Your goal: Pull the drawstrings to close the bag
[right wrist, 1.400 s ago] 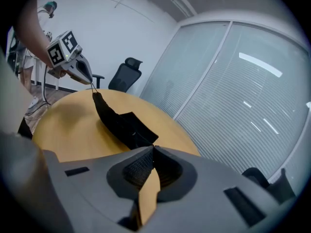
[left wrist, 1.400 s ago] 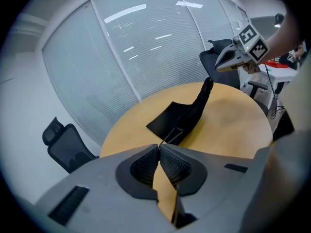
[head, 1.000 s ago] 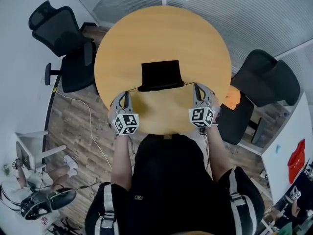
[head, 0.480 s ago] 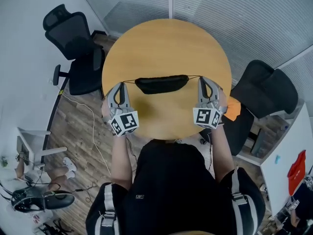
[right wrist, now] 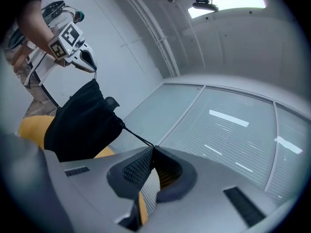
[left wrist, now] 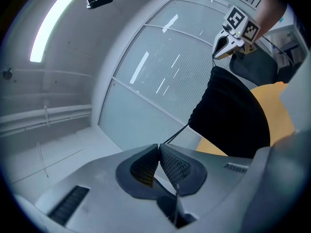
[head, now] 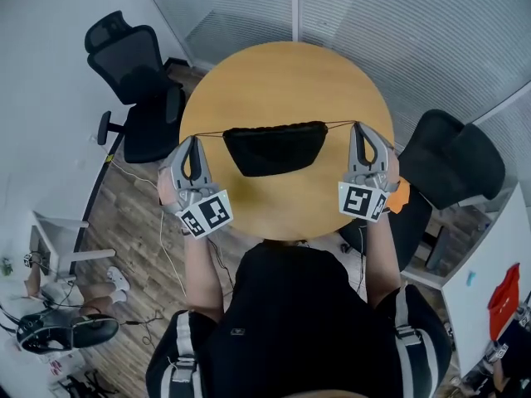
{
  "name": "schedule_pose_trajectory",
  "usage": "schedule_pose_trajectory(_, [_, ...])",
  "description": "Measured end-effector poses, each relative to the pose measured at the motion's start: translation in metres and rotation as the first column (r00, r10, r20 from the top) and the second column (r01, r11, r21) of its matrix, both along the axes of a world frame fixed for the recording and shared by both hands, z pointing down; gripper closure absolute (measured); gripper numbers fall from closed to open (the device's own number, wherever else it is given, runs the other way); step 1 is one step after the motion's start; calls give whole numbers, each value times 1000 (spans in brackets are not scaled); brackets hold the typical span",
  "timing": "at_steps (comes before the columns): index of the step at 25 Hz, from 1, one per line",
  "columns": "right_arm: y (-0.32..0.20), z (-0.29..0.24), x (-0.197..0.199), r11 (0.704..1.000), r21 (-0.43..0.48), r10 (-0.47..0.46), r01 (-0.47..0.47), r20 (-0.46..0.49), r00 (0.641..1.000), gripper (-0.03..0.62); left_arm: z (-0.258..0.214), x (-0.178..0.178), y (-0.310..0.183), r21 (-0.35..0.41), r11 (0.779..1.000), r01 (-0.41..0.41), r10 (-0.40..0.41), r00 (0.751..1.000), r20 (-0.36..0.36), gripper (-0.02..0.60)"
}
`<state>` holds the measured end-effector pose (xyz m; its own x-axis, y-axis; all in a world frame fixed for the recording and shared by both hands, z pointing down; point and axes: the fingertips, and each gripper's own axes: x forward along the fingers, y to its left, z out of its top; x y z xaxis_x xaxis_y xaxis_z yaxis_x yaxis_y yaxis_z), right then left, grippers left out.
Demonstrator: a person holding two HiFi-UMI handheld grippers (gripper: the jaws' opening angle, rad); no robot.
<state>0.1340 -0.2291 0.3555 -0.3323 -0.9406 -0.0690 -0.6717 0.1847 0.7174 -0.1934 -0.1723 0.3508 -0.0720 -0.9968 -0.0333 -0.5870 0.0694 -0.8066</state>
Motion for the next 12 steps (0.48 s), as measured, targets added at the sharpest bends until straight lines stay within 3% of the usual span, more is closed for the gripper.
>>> schedule_pose_trajectory(12, [9,-24,22,996,86,31,-30,-7,999,533,-30,-7,18,59,995,79,-83,995,64,558])
